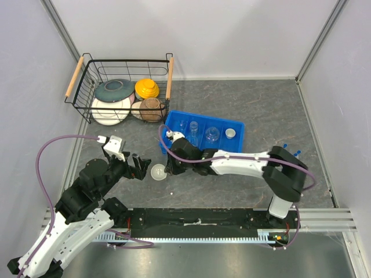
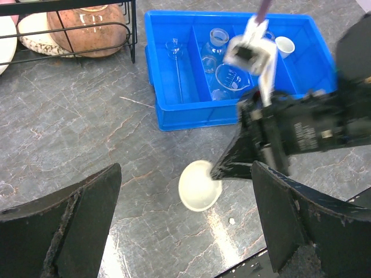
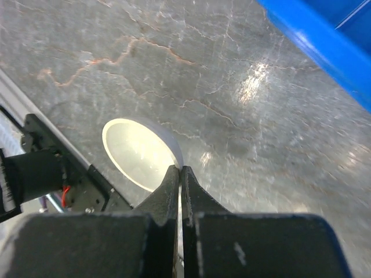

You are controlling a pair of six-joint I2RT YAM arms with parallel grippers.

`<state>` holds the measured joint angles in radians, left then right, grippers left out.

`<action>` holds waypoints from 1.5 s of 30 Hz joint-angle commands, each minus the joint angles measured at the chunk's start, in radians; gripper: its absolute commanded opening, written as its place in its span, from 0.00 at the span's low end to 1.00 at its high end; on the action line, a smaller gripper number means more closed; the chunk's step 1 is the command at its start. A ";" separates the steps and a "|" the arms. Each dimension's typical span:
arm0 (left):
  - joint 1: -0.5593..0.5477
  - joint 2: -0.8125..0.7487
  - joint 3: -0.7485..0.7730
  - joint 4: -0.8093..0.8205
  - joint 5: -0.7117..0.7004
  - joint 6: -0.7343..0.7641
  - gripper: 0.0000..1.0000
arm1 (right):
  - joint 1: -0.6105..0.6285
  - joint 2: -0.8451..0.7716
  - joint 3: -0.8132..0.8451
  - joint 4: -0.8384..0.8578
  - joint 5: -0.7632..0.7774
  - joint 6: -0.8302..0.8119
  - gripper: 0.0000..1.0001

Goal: Organize the chemistry lab equipment

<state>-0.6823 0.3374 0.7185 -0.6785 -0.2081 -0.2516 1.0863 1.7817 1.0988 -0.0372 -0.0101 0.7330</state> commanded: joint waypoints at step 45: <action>-0.006 0.034 0.010 0.000 -0.097 -0.021 1.00 | -0.513 -0.266 0.026 -0.713 0.423 -0.405 0.00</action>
<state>-0.6868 0.3721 0.7185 -0.6868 -0.2836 -0.2527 0.5785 1.4921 1.1030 -0.7498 0.4347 0.3645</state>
